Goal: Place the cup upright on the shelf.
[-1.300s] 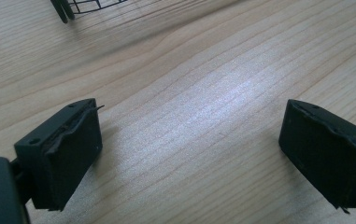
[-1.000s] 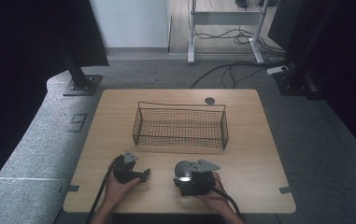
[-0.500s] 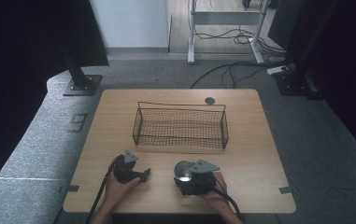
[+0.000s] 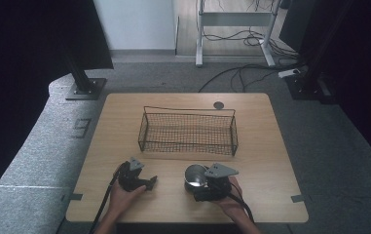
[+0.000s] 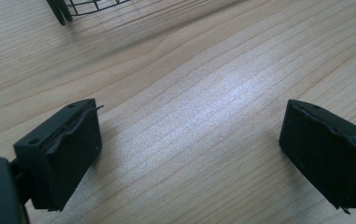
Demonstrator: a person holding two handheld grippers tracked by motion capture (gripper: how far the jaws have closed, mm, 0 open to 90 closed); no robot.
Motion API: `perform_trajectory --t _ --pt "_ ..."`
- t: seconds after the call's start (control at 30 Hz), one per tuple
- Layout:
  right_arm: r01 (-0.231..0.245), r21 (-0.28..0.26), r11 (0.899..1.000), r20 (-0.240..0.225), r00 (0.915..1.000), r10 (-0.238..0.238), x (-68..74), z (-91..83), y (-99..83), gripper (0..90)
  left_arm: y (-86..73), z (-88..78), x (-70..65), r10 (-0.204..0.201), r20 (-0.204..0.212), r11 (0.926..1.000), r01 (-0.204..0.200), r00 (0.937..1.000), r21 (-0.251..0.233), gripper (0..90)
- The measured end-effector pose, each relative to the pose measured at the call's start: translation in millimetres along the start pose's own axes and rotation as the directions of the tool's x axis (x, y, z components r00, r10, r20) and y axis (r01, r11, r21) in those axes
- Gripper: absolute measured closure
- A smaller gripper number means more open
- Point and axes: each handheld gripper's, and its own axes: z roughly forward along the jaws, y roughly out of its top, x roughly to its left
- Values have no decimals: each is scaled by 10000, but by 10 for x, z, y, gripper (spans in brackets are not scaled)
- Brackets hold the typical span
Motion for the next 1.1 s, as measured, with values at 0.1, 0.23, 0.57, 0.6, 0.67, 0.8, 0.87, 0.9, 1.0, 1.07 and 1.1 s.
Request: perform_trajectory --t 0.1,0.23,0.57,0.6,0.67,0.8,0.87,0.9,1.0,1.07,1.1 --pt "83 -22 10000 34 10000 -83 -28 -25 44 148 0 0 0 0 -5 10000 0 10000 -2 56" --pt "-69 -181 9998 65 10000 70 -93 -80 112 148 0 1 -1 -6 0 10000 6 10000 -7 57" --pt "64 -840 9964 124 9999 -53 -176 -255 359 148 0 0 -1 0 -1 10000 0 10000 -4 57" --pt "87 -879 9961 162 9998 -74 -195 -272 403 148 0 0 -1 -1 0 10000 1 10000 -3 57" --pt "168 -889 9959 250 9996 -146 -210 -276 439 148 0 0 -1 -6 1 10000 6 10000 -9 58" --pt "178 -916 9956 269 9995 -154 -244 -270 509 148 0 -1 0 11 -3 10000 -11 10000 0 58" --pt "170 -957 9953 159 9998 -155 -254 -265 534 148 -1 -1 -1 5 3 10000 -5 10000 -3 58" --pt "181 -963 9952 121 9998 -170 -258 -258 549 148 0 -1 -1 6 2 10000 -6 10000 -1 58" --pt "235 -926 9954 158 9996 -221 -273 -243 595 149 0 -1 0 9 -1 10000 -9 10000 1 58" --pt "267 -882 9957 200 9995 -250 -296 -233 624 148 0 -1 0 15 0 10000 -15 10000 3 58" --pt "244 -908 9956 207 9995 -226 -308 -228 638 148 0 -2 -1 5 1 10000 -5 10000 6 58"
